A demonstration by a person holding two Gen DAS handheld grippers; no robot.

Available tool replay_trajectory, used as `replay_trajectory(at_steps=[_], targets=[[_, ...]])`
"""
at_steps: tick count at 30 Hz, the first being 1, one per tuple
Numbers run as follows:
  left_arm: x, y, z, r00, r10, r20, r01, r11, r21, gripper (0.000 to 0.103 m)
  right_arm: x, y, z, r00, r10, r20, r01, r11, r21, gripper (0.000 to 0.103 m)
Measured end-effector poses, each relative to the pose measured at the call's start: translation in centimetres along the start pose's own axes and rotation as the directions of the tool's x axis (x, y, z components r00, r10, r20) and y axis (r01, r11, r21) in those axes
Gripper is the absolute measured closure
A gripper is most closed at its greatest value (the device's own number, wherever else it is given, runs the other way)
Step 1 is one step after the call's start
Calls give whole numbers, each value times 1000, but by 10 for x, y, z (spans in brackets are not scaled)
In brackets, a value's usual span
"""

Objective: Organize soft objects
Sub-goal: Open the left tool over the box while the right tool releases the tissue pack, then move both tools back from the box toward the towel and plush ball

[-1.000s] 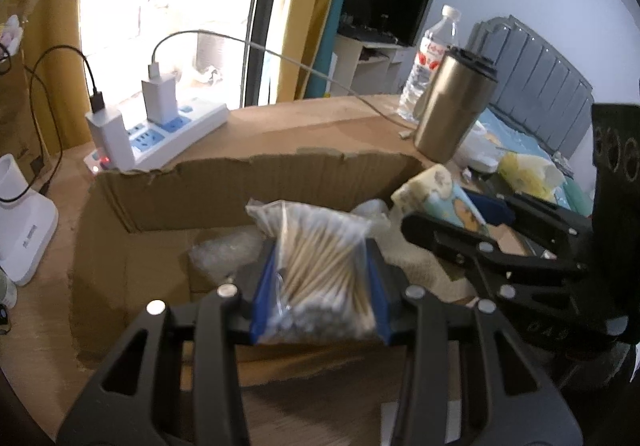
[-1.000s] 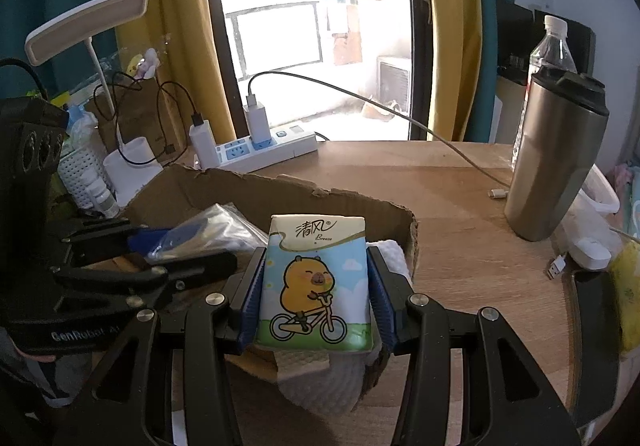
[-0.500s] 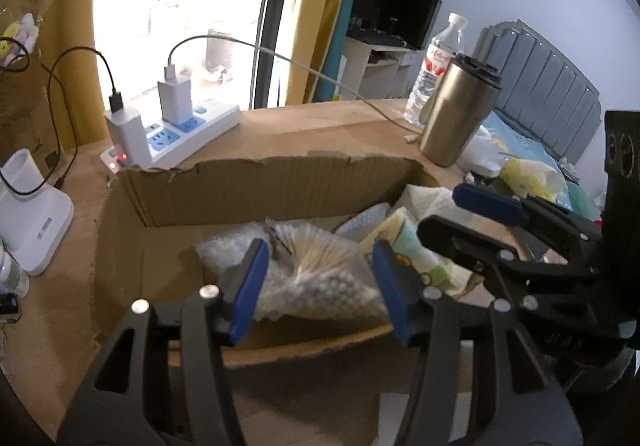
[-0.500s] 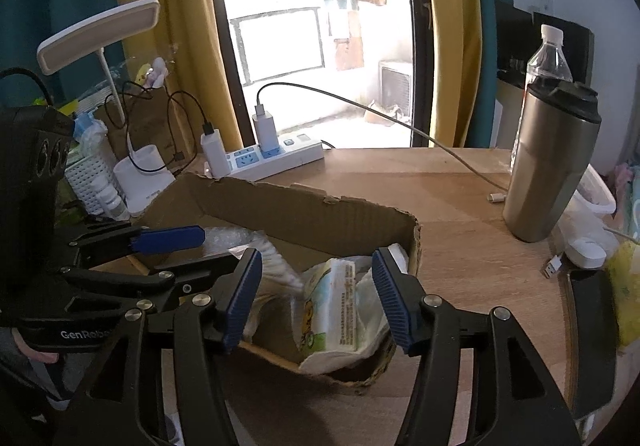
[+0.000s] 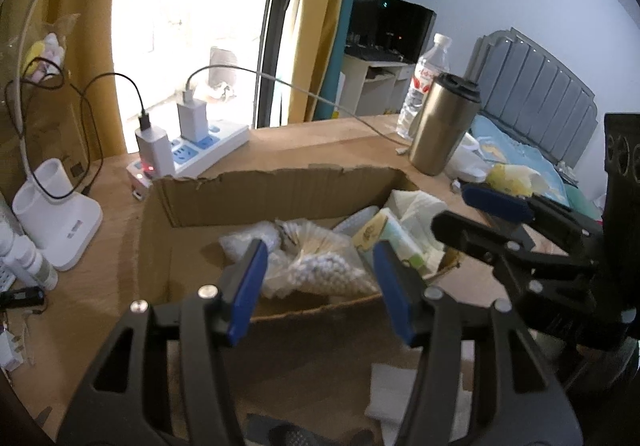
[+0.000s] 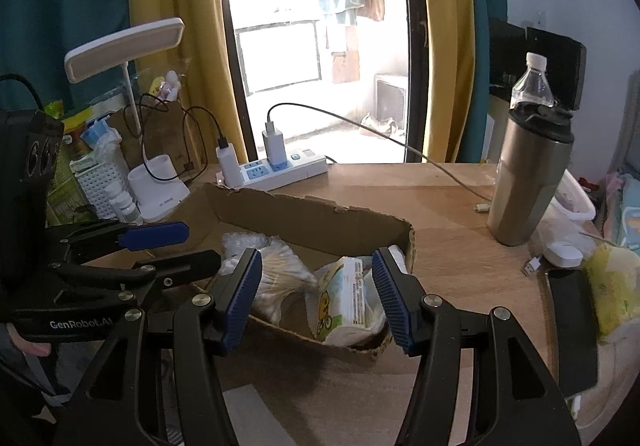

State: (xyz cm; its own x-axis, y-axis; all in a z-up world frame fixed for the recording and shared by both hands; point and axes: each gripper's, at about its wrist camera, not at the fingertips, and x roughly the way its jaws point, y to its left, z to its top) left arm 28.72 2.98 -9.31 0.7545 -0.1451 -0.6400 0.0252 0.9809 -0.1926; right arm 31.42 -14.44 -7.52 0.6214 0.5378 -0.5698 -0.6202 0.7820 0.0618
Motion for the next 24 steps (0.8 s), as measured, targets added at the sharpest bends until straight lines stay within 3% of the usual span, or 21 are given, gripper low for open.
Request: replay_trajectory(at_steps=[12,14,24], targets=[[-36,-1,-10,998,14,55,-15,1000,15,43,-27,16,-7,1000,-13,16,13,1000,-15,42],[-41,-2,-11,998,18,62,-19,1000,19,29,-31,18,-8,1000,-14,19,14,1000,-16,42],[-66,3,-25,995,30,97,-30,1000,0,28,-44,29,-16,1000,-17,18,18,999,-27,42]])
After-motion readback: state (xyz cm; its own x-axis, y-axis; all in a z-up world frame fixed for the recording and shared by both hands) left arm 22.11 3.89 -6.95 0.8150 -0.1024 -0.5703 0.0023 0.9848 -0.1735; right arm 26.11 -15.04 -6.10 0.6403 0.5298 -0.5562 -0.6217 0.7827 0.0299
